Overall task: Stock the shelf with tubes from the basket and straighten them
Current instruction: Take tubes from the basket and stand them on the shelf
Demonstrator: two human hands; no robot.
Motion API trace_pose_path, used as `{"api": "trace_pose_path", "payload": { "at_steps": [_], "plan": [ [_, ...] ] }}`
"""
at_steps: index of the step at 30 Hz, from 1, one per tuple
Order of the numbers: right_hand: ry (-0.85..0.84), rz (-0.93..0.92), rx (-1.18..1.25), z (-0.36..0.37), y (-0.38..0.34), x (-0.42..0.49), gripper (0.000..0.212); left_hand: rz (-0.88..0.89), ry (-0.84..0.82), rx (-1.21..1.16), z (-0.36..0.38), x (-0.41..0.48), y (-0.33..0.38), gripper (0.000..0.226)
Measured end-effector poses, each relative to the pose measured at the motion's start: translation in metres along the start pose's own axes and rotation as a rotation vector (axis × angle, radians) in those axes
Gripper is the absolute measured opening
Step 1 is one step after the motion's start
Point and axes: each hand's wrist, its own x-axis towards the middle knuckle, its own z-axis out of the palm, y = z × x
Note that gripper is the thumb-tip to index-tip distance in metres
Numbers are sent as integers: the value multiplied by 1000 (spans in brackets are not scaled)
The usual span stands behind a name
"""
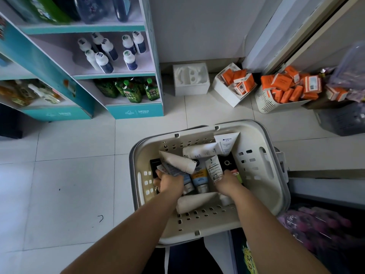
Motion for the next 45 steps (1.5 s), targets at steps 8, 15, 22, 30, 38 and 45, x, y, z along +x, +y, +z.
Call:
{"api": "trace_pose_path", "payload": {
  "at_steps": [8, 15, 22, 30, 38, 45],
  "plan": [
    [-8, -10, 116, -6, -1, -6, 49, 229, -16, 334, -17, 26, -7, 24],
    [-11, -161, 252, -15, -9, -20, 52, 277, 58, 503, -16, 31, -2, 15],
    [-102, -262, 198, -25, -21, -35, 51, 262, -50, 427, -34, 14, 9, 5],
    [-134, -444, -118, -8, -31, -49, 45, 432, -124, 390, -53, -16, 25, 14],
    [240, -481, -599, 52, -40, -53, 55, 405, -101, 286, -64, -26, 22, 15],
    [112, -449, -149, 42, -33, -63, 35, 364, -144, 33, -77, -39, 36, 16]
  ]
}}
